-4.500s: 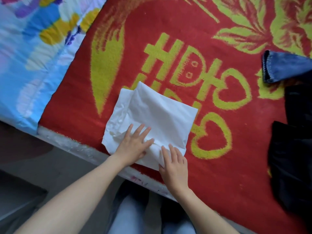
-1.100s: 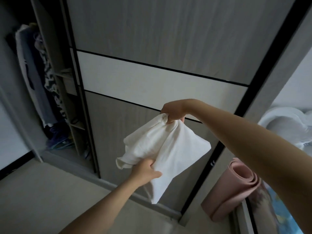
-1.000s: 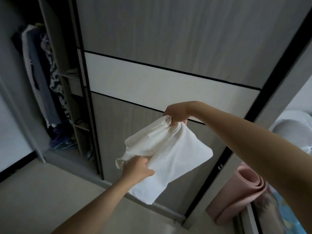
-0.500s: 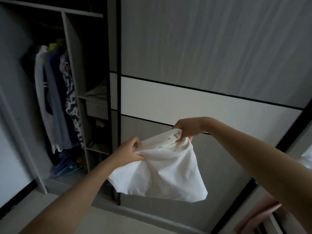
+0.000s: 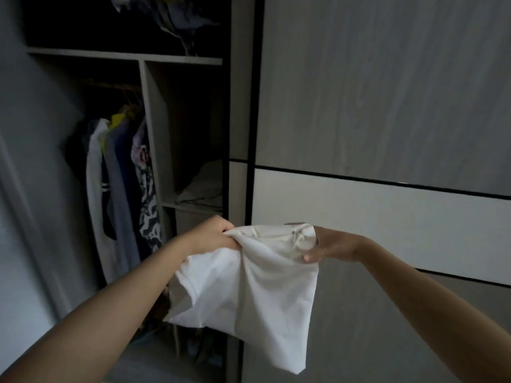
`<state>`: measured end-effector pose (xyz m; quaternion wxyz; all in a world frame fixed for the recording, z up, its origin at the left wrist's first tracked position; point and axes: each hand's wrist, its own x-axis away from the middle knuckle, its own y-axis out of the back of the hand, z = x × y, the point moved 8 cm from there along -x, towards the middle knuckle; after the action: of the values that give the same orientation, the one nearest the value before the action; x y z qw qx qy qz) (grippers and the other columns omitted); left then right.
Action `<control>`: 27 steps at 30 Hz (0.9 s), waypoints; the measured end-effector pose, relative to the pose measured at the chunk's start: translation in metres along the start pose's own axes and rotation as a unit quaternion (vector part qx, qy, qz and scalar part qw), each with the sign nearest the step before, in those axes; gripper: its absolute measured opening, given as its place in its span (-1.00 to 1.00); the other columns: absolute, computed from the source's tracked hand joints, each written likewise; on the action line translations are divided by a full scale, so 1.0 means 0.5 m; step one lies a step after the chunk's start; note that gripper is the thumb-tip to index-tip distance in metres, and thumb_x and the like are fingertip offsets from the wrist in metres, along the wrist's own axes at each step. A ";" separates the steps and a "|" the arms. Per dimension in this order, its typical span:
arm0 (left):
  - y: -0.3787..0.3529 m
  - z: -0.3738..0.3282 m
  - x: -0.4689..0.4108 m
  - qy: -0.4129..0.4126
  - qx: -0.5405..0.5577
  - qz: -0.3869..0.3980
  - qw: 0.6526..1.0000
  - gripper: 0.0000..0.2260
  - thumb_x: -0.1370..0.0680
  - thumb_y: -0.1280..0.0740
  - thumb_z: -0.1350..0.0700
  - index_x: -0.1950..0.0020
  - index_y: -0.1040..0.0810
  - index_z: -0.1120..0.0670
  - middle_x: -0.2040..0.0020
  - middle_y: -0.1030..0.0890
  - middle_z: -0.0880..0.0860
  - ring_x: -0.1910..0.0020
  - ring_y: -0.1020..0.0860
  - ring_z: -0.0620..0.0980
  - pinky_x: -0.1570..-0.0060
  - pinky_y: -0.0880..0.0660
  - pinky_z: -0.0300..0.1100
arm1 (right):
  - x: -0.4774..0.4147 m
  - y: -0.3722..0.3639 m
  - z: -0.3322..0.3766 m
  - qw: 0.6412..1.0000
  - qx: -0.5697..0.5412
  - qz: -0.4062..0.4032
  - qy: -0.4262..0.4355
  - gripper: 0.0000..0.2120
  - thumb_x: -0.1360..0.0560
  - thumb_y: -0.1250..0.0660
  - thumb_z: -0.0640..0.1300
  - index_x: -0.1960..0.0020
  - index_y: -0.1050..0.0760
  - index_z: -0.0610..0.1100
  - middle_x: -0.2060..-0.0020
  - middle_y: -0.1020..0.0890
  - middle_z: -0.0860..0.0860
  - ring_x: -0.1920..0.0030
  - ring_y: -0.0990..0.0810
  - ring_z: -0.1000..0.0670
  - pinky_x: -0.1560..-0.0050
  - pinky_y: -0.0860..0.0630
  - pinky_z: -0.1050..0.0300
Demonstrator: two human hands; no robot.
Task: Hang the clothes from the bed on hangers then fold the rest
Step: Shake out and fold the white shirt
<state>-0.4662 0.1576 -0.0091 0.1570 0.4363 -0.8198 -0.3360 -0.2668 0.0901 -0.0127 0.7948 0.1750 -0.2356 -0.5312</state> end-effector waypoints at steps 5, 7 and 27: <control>0.145 0.068 -0.088 0.009 -0.042 0.030 0.999 -0.87 -0.43 -0.44 0.20 0.21 -0.58 0.26 0.32 -0.53 0.03 0.33 -0.47 -0.12 0.31 -0.37 -0.25 | -0.168 -0.029 0.035 0.996 -0.001 -0.081 0.036 -0.40 -0.30 -0.51 -0.37 -0.25 -0.42 -0.02 -0.01 -0.62 0.10 -0.02 -0.58 0.11 -0.06 -0.51 0.26; 0.202 0.101 -0.109 0.006 -0.064 0.039 0.997 -0.87 -0.43 -0.44 0.18 0.21 -0.58 0.25 0.31 -0.54 0.02 0.31 -0.48 -0.11 0.28 -0.38 -0.22 | -0.218 -0.031 0.062 0.990 0.007 -0.132 0.039 -0.71 -0.34 -0.46 -0.38 0.07 -0.57 -0.06 0.29 -0.62 0.18 0.25 -0.55 0.16 0.19 -0.49 0.35; 0.520 0.372 -0.294 -0.114 0.104 0.134 0.979 -0.80 -0.40 -0.49 0.05 0.05 -0.66 0.13 0.15 -0.68 -0.04 0.23 -0.62 -0.20 0.23 -0.53 -0.35 | -0.516 0.038 0.406 0.908 0.126 -0.374 -0.138 -0.88 -0.39 -0.40 -0.32 0.10 -0.59 -0.16 0.24 -0.63 -0.02 0.26 -0.59 0.07 0.31 -0.50 0.33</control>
<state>-0.6434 0.4574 0.0403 0.0596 0.2956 -0.9138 -0.2720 -0.4499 0.3305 0.1167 0.4688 0.2737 -0.3250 -0.7744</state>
